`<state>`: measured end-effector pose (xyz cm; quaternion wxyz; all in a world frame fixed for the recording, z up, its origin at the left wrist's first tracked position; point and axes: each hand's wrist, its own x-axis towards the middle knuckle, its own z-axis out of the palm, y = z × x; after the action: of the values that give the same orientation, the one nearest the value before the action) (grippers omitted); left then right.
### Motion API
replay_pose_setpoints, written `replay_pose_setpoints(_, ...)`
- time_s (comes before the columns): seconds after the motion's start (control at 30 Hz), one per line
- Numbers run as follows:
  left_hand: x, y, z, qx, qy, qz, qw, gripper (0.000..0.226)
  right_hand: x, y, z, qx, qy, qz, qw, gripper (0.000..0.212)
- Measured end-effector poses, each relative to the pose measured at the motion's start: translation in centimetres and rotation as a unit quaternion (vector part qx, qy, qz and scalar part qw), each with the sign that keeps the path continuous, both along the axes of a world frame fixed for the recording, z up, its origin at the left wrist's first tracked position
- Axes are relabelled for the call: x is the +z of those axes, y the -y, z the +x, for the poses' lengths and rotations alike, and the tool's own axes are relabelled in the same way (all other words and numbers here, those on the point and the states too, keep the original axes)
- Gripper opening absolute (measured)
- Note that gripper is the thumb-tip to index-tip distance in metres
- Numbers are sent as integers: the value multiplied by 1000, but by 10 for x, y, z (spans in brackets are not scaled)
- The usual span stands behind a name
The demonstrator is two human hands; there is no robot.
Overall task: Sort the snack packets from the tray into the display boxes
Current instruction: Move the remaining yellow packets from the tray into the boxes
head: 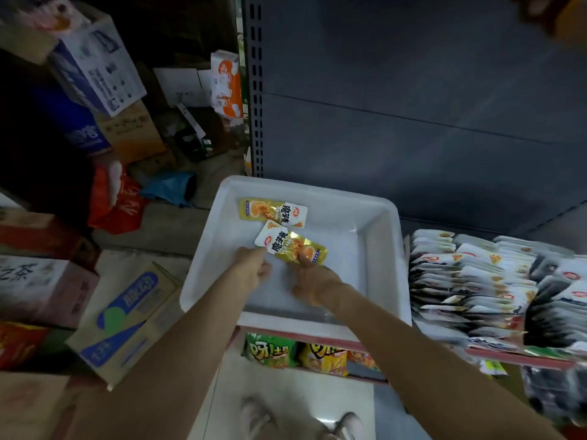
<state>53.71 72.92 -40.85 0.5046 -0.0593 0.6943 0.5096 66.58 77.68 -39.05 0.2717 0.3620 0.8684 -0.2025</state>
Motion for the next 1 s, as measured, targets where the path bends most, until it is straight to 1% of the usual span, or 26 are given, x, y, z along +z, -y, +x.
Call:
replay_pose_setpoints(0.1,-6,-8,5,27,4,0,1000,6,4,6,8,9,-11,-16,1000,53)
replay_pose_setpoints(0.17,-10,-12,10,32,-10,-5,999,4,6,3,17,8,-23,-33,999,53)
replay_pose_setpoints(0.23,-14,-15,13,4,-58,-25,998,14,7,0,25,2,-33,-63,997,50)
replay_pose_setpoints(0.27,-16,-17,14,-29,-96,-40,994,13,10,-1,28,-9,-49,-75,996,47)
replay_pose_setpoints(0.3,-14,-18,16,-63,-141,-49,987,6,14,-1,32,-26,-78,-77,994,45)
replay_pose_setpoints(0.33,-11,-18,18,-96,-196,-52,974,7,19,-3,36,-47,-117,-65,990,44)
replay_pose_setpoints(0.4,8,-16,27,-187,-318,-44,928,14,30,-8,46,-106,-207,-19,972,46)
replay_pose_setpoints(0.43,21,-14,33,-215,-371,-23,903,14,37,-10,53,-144,-254,-6,956,48)
replay_pose_setpoints(0.47,33,-13,41,-228,-405,12,886,14,45,-13,59,-180,-297,2,938,51)
replay_pose_setpoints(0.5,45,-11,49,-233,-418,61,876,14,53,-15,66,-203,-334,8,920,55)
replay_pose_setpoints(0.57,65,-10,67,-247,-411,160,863,15,69,-23,80,-225,-387,11,894,57)
replay_pose_setpoints(0.6,73,-12,76,-255,-413,197,852,17,76,-28,88,-232,-403,11,885,52)
replay_pose_setpoints(0.67,85,-21,92,-258,-436,243,827,18,91,-39,105,-242,-435,32,867,34)
replay_pose_setpoints(0.73,101,-32,111,-240,-456,282,809,17,105,-48,124,-253,-479,56,839,20)
replay_pose_setpoints(0.83,120,-48,140,-223,-467,329,790,15,121,-59,153,-259,-528,81,805,12)
replay_pose_setpoints(0.93,124,-60,162,-239,-479,339,774,18,126,-69,179,-261,-536,99,797,8)
replay_pose_setpoints(1.0,122,-65,173,-254,-478,338,770,17,126,-72,194,-259,-533,107,799,14)
